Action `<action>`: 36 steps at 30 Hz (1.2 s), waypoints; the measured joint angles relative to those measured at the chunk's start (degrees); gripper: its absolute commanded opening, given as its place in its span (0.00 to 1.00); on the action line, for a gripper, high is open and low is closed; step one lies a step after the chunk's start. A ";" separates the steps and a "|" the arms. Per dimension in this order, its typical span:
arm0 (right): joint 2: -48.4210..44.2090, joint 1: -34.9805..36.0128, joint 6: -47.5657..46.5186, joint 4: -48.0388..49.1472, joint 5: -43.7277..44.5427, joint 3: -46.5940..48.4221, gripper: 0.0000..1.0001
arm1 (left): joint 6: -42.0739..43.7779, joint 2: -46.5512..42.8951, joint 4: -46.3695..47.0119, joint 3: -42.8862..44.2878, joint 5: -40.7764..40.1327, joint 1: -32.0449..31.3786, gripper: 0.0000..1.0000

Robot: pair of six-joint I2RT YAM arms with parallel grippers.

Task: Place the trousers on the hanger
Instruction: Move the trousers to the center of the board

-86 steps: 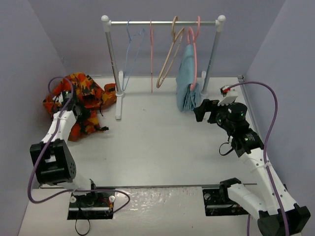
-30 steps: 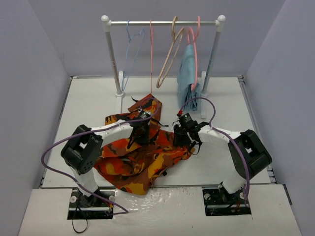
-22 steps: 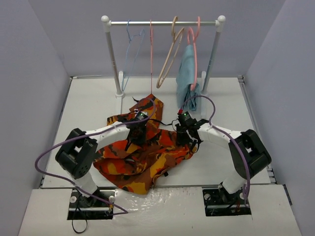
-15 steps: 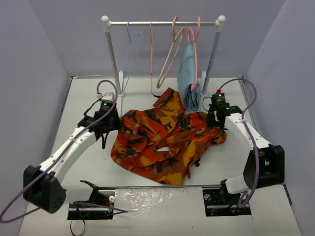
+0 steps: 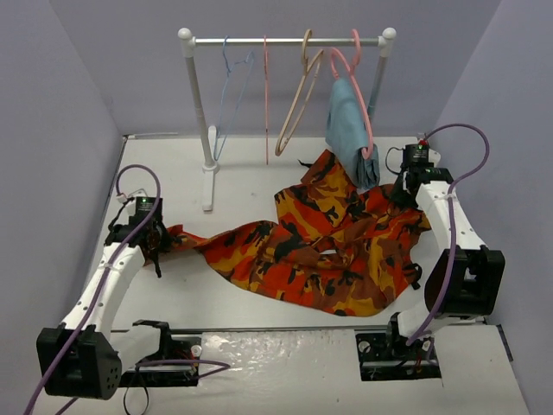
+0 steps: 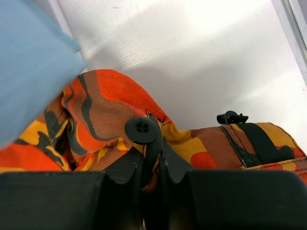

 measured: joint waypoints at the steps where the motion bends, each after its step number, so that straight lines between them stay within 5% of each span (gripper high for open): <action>1: 0.70 -0.53 0.19 -0.04 -0.32 0.25 0.00 | -0.16 -0.14 -0.24 -0.96 -0.61 1.90 0.00; 10: 3.99 -4.97 3.42 -0.88 -2.37 2.02 0.00 | 1.80 9.21 -0.67 2.26 -1.94 12.39 0.00; 14: 5.27 -7.59 4.87 -0.85 -3.22 2.73 0.25 | 4.03 13.22 -0.34 5.42 -1.61 18.05 0.04; 16: 5.92 -8.55 5.35 -0.83 -3.28 2.91 0.38 | 4.68 14.26 -0.22 5.95 -1.28 19.88 0.21; 18: 6.28 -8.94 5.57 -0.62 -3.18 3.01 0.54 | 4.92 14.48 -0.40 5.93 -0.20 20.96 0.54; 20: 6.15 -8.68 4.80 -0.08 -2.69 3.01 0.65 | 4.94 13.88 0.23 5.29 2.00 21.14 0.70; 27: -0.09 2.47 2.26 2.82 -1.67 -0.36 0.63 | 5.72 9.34 1.29 2.51 8.58 18.05 0.79; 36: -11.66 14.52 5.55 13.22 -8.80 -15.95 0.61 | 7.58 10.16 4.43 5.48 11.26 1.29 0.80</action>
